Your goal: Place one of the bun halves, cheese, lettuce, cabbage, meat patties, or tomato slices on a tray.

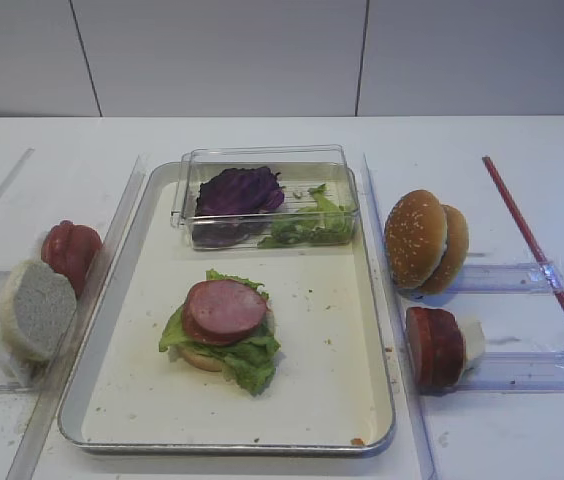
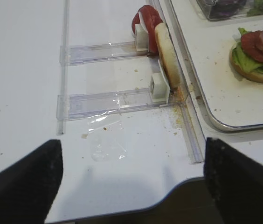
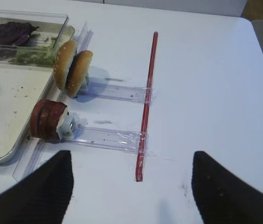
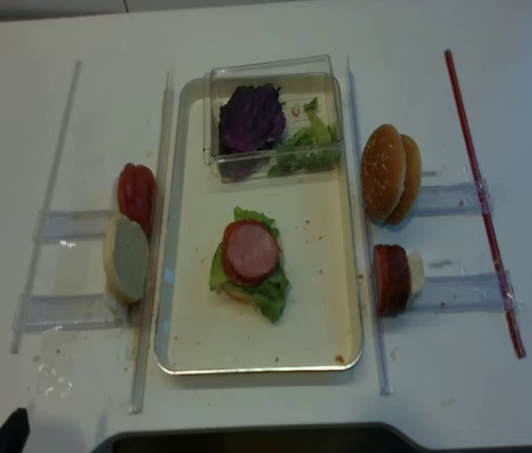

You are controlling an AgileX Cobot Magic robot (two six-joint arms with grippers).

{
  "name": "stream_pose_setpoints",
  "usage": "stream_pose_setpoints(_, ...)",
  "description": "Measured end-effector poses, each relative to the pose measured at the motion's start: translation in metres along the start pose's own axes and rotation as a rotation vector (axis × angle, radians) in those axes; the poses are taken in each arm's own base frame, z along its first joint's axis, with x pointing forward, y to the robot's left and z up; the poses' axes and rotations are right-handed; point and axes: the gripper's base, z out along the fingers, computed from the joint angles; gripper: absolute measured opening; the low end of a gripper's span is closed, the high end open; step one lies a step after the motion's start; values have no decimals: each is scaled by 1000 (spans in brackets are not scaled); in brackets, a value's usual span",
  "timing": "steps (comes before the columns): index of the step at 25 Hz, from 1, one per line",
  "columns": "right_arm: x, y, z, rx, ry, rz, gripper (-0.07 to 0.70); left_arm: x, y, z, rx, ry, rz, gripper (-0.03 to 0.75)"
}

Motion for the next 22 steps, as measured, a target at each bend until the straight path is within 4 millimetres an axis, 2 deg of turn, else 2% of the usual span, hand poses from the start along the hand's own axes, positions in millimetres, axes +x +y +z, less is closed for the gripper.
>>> stream_pose_setpoints(11, 31, -1, 19, 5, -4, 21, 540, 0, 0, 0, 0, 0, 0, 566)
stream_pose_setpoints(22, 40, -4, 36, 25, 10, 31, 540, 0, 0, 0, 0, 0, 0, 566)
